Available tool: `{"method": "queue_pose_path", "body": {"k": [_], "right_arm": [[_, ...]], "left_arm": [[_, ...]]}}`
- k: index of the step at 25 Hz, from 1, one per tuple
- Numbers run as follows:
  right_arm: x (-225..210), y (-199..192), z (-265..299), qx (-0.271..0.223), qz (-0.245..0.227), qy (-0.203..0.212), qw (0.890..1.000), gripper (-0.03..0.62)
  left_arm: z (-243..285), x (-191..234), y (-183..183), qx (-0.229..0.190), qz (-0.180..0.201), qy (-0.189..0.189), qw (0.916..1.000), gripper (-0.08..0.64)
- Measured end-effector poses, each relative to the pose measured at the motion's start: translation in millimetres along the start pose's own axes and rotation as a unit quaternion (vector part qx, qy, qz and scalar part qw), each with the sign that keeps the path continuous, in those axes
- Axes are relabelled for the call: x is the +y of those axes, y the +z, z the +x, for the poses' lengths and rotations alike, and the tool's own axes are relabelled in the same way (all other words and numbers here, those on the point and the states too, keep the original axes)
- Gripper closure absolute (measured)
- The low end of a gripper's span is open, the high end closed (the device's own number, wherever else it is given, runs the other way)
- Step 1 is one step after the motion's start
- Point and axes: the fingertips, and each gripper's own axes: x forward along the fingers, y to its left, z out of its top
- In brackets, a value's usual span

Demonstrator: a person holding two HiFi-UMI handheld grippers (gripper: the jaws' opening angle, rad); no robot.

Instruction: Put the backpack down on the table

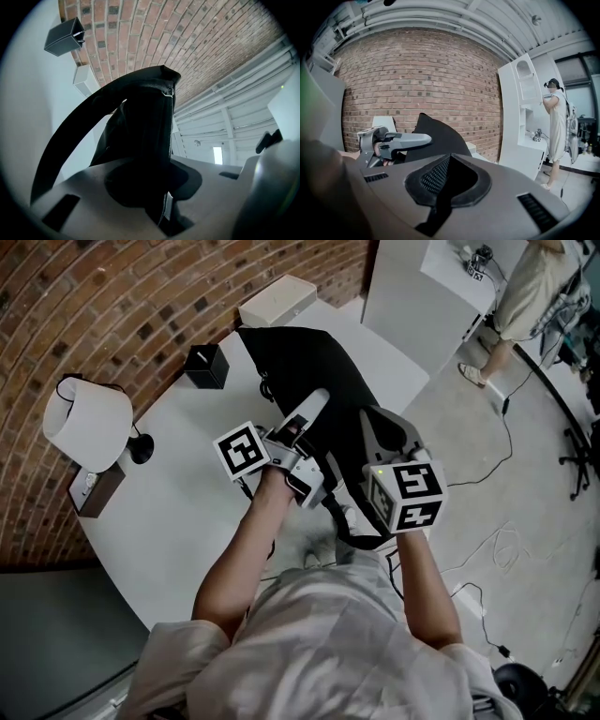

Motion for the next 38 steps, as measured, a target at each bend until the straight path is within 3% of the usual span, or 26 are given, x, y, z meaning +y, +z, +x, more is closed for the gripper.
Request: {"method": "queue_pose_path", "body": {"k": [20, 38], "right_arm": [[-90, 20, 97, 0.009, -0.015, 0.064, 0.998, 0.591], [-123, 21, 143, 0.02, -0.031, 0.102, 0.994, 0.591]], "left_arm": [[102, 70, 61, -0.063, -0.033, 0.002, 0.9975, 0.48], [143, 105, 110, -0.12, -0.039, -0.002, 0.992, 0.48]]}}
